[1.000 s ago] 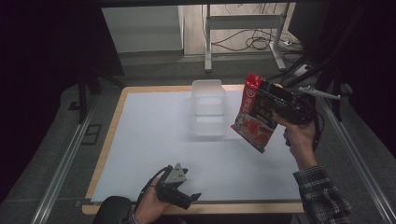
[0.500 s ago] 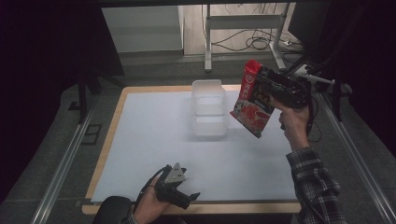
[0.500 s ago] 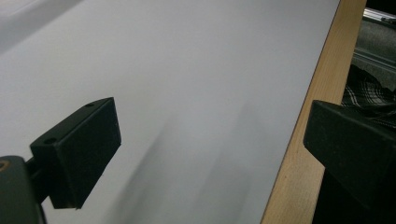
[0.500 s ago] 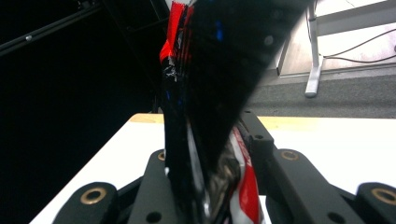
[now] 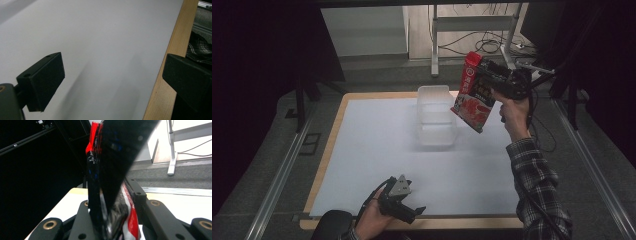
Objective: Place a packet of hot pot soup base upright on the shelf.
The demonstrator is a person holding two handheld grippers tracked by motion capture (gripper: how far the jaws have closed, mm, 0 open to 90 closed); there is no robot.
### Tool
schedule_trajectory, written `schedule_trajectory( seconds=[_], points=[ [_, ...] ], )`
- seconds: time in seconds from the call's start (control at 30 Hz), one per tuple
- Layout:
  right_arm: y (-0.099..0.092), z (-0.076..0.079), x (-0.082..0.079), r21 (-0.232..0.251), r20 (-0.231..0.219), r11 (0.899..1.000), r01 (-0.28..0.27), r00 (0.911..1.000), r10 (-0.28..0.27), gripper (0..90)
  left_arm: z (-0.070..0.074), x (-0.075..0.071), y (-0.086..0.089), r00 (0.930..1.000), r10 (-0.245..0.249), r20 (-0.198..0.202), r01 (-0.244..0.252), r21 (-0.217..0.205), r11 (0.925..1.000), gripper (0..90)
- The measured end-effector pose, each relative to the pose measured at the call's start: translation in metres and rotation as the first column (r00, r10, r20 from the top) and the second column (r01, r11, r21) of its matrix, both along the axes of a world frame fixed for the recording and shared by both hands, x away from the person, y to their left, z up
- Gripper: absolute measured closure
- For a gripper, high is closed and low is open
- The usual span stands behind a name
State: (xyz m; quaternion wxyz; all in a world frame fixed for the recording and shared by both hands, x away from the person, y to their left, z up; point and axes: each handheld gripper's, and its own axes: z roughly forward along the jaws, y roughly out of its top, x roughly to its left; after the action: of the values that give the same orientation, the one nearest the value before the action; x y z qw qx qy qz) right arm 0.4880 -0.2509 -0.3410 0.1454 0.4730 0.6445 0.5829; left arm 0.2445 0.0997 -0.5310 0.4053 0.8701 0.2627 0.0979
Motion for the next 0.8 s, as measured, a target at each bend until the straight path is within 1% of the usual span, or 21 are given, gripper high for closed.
schedule_trajectory(
  seconds=[0.1, 0.17, 0.23, 0.33, 0.4, 0.47, 0.5, 0.57, 0.6, 0.67, 0.8],
  points=[
    [0.005, 0.0, 0.009, 0.009, -0.001, 1.0, -0.008, 1.0, 0.008, 73.2, 0.0, 0.001, 0.001, 1.0, 0.004, 0.0, -0.004, -0.008, 1.0, 3.7],
    [0.007, 0.0, 0.012, 0.011, -0.004, 1.0, -0.01, 0.9999, 0.01, 73.2, 0.0, 0.002, 0.002, 0.9999, 0.013, 0.0, -0.013, -0.016, 0.9998, 3.1],
    [0.014, 0.0, 0.02, 0.015, -0.003, 1.0, -0.017, 0.9998, 0.017, 73.2, 0.0, 0.003, 0.003, 0.9999, 0.017, -0.002, -0.017, -0.021, 0.9996, 2.7],
    [0.019, 0.0, 0.026, 0.012, 0.001, 1.0, -0.027, 0.9996, 0.027, 73.2, 0.0, 0.003, 0.004, 0.9997, 0.026, -0.003, -0.026, -0.024, 0.9994, 2.2],
    [0.028, 0.0, 0.034, 0.009, 0.004, 0.999, -0.036, 0.9993, 0.036, 73.2, 0.0, 0.004, 0.004, 0.9996, 0.027, -0.001, -0.027, -0.025, 0.9993, 1.7],
    [0.034, -0.001, 0.039, 0.005, 0.007, 0.999, -0.042, 0.9991, 0.042, 73.2, -0.001, 0.004, 0.004, 0.9996, 0.027, -0.004, -0.027, -0.024, 0.9994, 1.5],
    [0.034, -0.001, 0.039, 0.005, 0.007, 0.999, -0.042, 0.9991, 0.042, 73.2, -0.001, 0.004, 0.004, 0.9996, 0.027, -0.004, -0.027, -0.024, 0.9994, 1.4],
    [0.041, -0.002, 0.047, -0.001, 0.009, 0.999, -0.049, 0.9988, 0.049, 73.2, -0.001, 0.004, 0.004, 0.9995, 0.031, -0.007, -0.031, -0.022, 0.9993, 1.3],
    [0.041, -0.002, 0.047, -0.001, 0.009, 0.999, -0.049, 0.9988, 0.049, 73.2, -0.001, 0.004, 0.004, 0.9995, 0.031, -0.007, -0.031, -0.022, 0.9993, 1.3],
    [0.047, -0.004, 0.055, -0.006, 0.01, 0.999, -0.051, 0.9986, 0.051, 73.2, -0.001, 0.005, 0.005, 0.9994, 0.032, -0.009, -0.032, -0.02, 0.9993, 1.2],
    [0.052, -0.006, 0.063, -0.004, 0.01, 0.999, -0.051, 0.9986, 0.051, 73.2, -0.001, 0.005, 0.005, 0.9994, 0.034, -0.008, -0.034, -0.024, 0.9991, 1.2]
  ],
)
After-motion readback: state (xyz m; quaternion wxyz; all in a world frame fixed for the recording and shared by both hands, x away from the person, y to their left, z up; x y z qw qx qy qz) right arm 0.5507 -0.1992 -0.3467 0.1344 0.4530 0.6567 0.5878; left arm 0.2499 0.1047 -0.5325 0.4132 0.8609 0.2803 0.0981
